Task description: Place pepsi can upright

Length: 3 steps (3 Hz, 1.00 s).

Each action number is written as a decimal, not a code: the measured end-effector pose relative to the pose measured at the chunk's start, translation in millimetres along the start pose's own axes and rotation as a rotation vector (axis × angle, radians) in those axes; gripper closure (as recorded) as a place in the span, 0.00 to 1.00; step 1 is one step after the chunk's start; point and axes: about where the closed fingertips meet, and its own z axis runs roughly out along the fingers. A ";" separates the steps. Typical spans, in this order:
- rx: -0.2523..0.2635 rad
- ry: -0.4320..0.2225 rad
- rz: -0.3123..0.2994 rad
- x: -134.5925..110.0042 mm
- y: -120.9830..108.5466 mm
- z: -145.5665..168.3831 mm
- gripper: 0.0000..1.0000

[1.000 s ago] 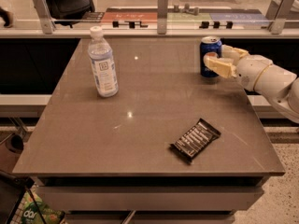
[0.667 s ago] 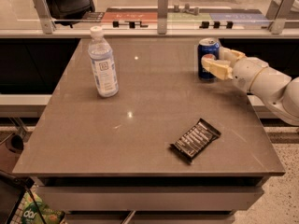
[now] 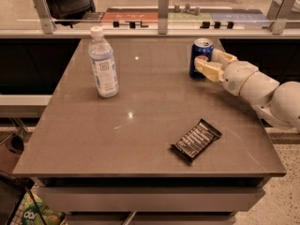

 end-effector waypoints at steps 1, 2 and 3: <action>-0.003 0.000 -0.002 -0.9 0.8 0.9 0.82; -0.007 -0.001 -0.002 -1.4 2.7 2.6 0.58; -0.010 -0.001 -0.002 -1.8 4.5 4.2 0.36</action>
Offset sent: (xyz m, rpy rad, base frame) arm 0.0001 0.0011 0.0007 -0.0015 -0.0006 0.0025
